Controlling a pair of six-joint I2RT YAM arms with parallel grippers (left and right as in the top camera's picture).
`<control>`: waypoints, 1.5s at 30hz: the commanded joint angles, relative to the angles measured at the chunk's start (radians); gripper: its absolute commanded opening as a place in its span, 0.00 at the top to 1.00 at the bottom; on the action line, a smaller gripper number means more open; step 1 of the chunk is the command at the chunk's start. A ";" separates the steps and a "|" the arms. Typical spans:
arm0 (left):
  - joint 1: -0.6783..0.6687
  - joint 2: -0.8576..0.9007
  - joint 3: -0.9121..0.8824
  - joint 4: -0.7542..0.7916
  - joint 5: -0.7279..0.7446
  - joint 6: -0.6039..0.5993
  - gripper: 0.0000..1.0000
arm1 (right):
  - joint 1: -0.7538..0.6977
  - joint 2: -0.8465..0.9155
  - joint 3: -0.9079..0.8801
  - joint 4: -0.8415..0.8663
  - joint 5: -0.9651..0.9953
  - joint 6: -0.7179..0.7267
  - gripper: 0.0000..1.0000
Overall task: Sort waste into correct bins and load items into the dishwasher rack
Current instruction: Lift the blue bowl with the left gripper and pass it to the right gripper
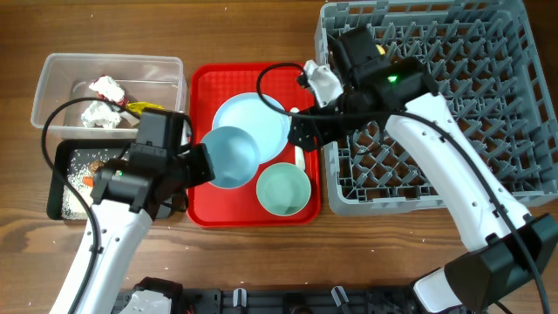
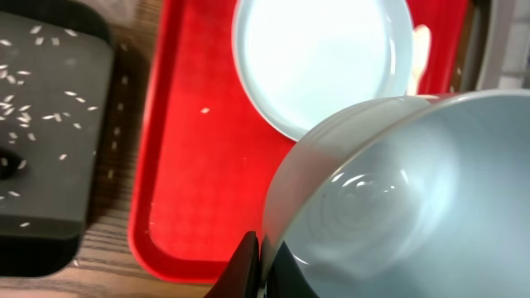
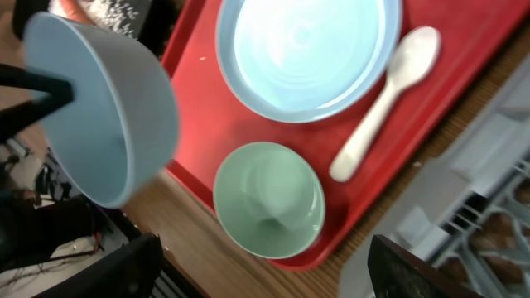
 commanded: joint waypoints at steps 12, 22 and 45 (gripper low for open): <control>-0.137 -0.001 0.003 0.060 -0.009 -0.050 0.96 | 0.139 0.029 -0.005 0.037 0.010 0.027 0.18; -0.137 -0.001 0.003 0.081 0.025 -0.050 0.96 | 0.170 0.137 -0.005 0.105 0.035 0.053 0.37; -0.134 -0.093 0.172 0.107 0.064 0.010 0.42 | 0.128 0.146 0.033 0.191 0.346 0.166 0.96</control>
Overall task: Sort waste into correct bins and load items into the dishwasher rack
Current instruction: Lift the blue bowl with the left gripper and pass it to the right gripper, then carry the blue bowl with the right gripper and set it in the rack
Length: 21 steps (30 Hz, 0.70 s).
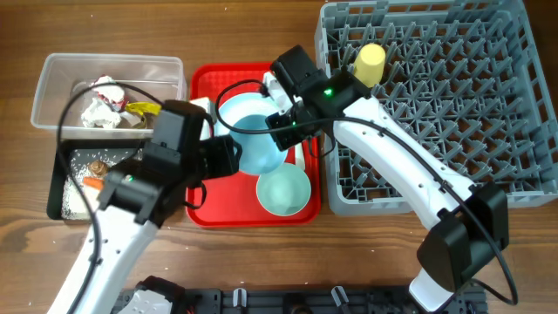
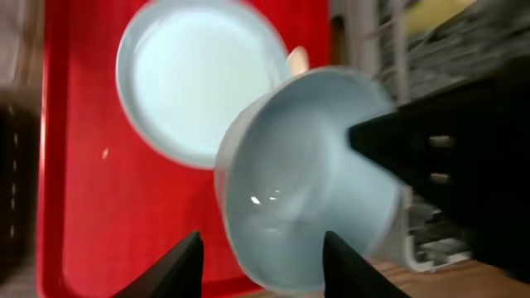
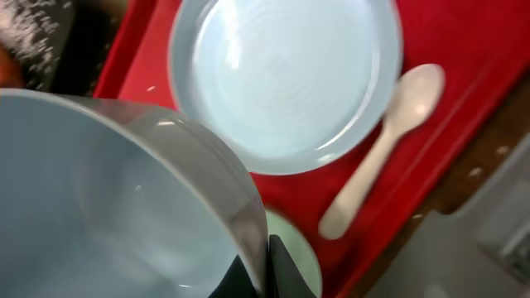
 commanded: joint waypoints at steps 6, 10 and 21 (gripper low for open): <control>0.001 -0.129 0.088 0.034 -0.103 0.033 0.00 | -0.150 -0.054 0.056 0.138 0.356 0.017 0.96; 0.001 -0.121 0.087 0.026 -0.102 0.033 0.00 | -0.236 -0.085 0.056 0.262 0.621 -0.057 0.96; 0.001 -0.108 0.087 0.023 -0.102 0.033 0.00 | -0.480 -0.046 0.053 0.770 0.784 -0.491 0.96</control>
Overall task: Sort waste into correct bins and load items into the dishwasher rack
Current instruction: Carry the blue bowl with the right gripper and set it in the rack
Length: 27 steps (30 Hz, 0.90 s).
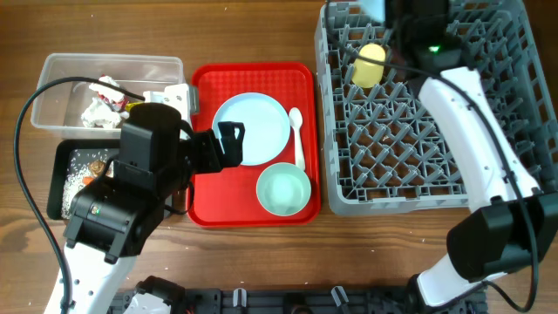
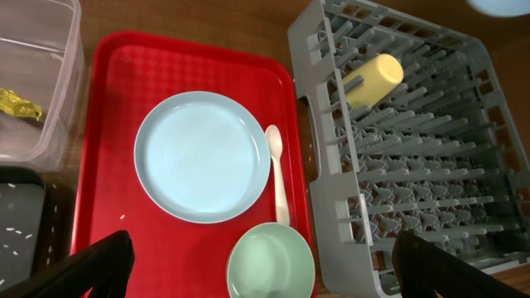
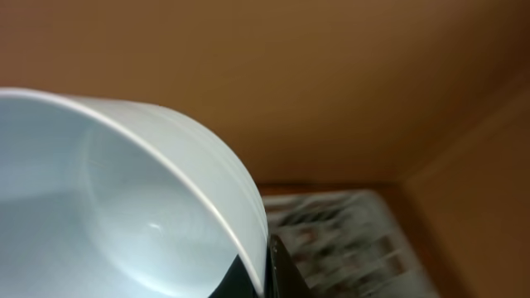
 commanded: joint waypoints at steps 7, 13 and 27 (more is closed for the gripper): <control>0.001 0.001 0.010 0.002 -0.017 0.008 0.00 | -0.133 0.163 0.015 0.217 0.226 -0.356 0.96; 0.001 0.001 0.010 0.002 -0.017 0.008 0.00 | -0.135 0.315 0.015 0.340 0.347 -0.482 0.96; 0.001 0.001 0.010 0.001 -0.017 0.008 0.00 | -0.132 0.371 0.014 0.149 0.381 -0.403 0.96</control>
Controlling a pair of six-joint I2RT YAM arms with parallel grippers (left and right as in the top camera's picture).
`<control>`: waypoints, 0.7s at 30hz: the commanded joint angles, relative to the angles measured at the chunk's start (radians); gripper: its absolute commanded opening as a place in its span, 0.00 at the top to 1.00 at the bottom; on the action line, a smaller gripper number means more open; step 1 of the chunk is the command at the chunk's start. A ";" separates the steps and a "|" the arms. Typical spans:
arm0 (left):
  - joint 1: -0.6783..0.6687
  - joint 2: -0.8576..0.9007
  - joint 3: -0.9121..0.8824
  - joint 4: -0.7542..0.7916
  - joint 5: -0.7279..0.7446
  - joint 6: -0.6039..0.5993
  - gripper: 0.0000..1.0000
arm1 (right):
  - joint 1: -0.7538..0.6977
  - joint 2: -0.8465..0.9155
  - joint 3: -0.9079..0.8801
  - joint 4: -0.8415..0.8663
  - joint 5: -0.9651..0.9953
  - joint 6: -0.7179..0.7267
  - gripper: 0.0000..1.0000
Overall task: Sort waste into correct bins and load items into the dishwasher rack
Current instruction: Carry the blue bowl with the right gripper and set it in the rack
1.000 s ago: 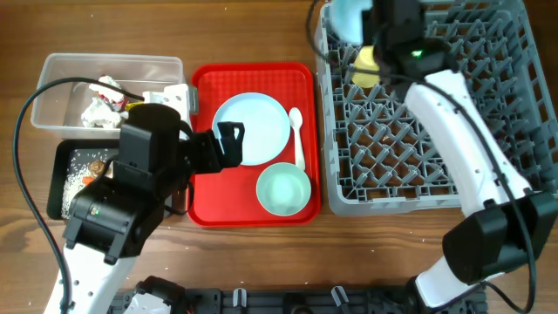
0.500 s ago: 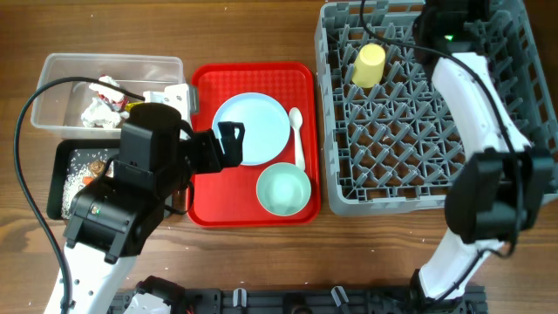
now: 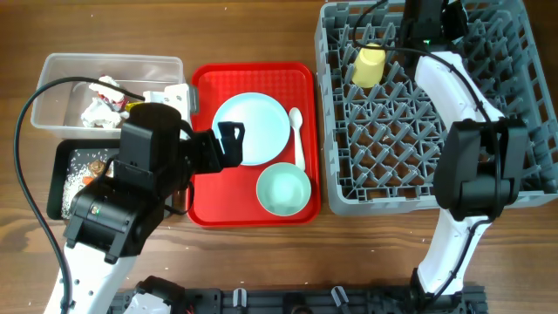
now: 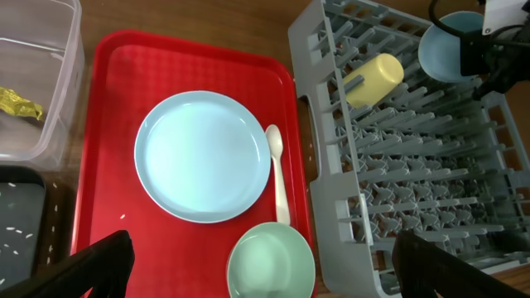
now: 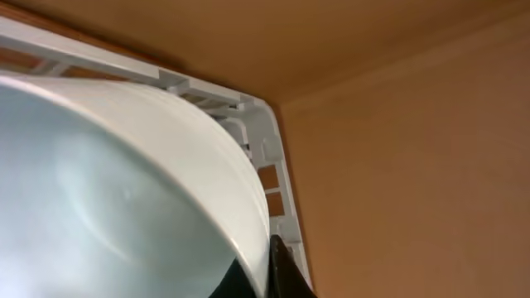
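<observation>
A light blue bowl (image 4: 445,51) is tilted on its side over the far row of the grey dishwasher rack (image 3: 418,131). My right gripper (image 5: 269,266) is shut on its rim, and the bowl (image 5: 124,182) fills the right wrist view. A yellow cup (image 3: 369,65) lies in the rack nearby. On the red tray (image 3: 205,96) sit a pale blue plate (image 3: 251,129), a white spoon (image 3: 296,135) and a green bowl (image 3: 283,189). Above the tray's left part my left gripper (image 3: 228,139) hangs open and empty.
A clear bin (image 3: 52,78) with crumpled paper and a wrapper stands at the back left. A black tray (image 3: 74,174) scattered with rice grains lies in front of it. The rack's pegs stand all round the held bowl.
My right gripper, with the blue bowl in it, was high over the rack's back edge and is now lower, at the rack's far row. The left arm has not moved.
My left gripper held the blue bowl over the tray, with the right one open nearby. Then the right was shut on the bowl's rim and the left open beside it. Then the left hung over the tray while the right held the bowl above the rack, now at its far row.
</observation>
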 commanded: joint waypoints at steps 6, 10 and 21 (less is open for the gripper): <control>0.001 0.001 0.010 0.002 -0.017 0.008 0.00 | 0.011 0.012 0.010 -0.101 0.018 0.059 0.96; 0.001 0.001 0.010 0.002 -0.017 0.008 0.00 | 0.014 0.012 0.010 -0.151 0.016 0.130 0.96; 0.001 0.001 0.010 0.002 -0.017 0.008 0.00 | 0.068 0.012 0.010 -0.215 0.015 0.130 0.89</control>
